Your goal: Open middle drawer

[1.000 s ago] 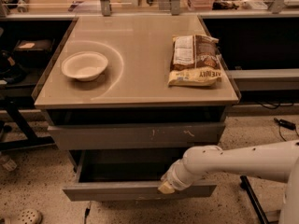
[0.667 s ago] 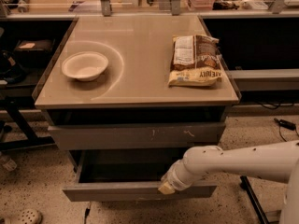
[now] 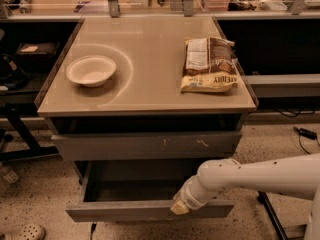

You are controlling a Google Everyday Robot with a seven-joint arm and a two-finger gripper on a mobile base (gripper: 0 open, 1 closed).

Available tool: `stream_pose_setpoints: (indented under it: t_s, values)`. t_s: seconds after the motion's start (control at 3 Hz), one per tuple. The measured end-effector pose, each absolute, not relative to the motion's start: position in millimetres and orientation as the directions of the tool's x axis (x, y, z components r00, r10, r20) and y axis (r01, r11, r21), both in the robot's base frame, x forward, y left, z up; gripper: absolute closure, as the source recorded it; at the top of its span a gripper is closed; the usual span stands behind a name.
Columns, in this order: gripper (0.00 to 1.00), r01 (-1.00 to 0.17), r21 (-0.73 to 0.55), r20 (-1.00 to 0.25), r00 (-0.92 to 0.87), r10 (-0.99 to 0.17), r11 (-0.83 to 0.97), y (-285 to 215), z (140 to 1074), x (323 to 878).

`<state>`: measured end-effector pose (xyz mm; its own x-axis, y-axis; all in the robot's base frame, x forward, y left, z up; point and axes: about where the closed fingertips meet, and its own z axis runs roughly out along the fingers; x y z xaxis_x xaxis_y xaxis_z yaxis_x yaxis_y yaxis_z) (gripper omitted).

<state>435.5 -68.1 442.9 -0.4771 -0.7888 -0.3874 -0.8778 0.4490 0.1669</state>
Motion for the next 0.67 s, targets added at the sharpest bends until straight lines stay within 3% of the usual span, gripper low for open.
stream_pose_setpoints:
  t_s: [0.67]
  values:
    - [1.00,-0.869,0.208,-0.364,-0.495,-0.789,0.449,-70,444,412]
